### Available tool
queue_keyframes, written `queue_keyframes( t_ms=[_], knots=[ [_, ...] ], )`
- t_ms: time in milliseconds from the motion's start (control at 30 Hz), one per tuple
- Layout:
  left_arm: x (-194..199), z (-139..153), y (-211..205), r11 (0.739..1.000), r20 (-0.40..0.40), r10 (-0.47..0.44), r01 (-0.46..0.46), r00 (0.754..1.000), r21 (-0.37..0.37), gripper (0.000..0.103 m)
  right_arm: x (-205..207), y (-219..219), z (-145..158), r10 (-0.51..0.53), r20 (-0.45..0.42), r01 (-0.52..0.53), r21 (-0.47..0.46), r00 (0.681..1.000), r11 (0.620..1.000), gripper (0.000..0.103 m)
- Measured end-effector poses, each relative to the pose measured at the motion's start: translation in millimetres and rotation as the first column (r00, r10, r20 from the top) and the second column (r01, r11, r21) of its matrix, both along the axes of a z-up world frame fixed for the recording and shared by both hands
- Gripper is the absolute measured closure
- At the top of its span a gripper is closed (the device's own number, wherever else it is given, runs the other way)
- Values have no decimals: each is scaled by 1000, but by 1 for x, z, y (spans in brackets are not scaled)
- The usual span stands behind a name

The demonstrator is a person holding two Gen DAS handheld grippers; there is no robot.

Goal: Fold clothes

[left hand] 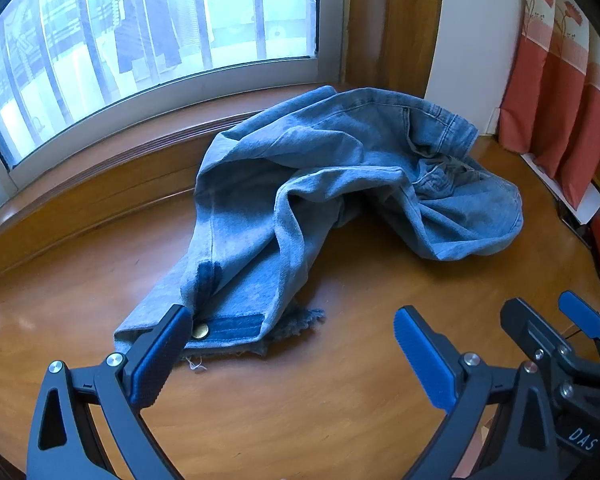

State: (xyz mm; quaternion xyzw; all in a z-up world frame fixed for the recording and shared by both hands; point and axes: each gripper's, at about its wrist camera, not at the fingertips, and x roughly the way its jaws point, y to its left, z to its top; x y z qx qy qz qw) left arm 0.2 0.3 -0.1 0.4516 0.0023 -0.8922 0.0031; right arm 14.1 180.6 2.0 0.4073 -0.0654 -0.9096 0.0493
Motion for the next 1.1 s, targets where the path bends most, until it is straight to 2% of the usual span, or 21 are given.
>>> queue_keyframes(
  t_ms=[1100],
  knots=[
    [11,5,-10,1000,-17,-1,1,1000,-1,0,14,-12,6,-4,-9,5,20,1000,1000,0]
  ],
)
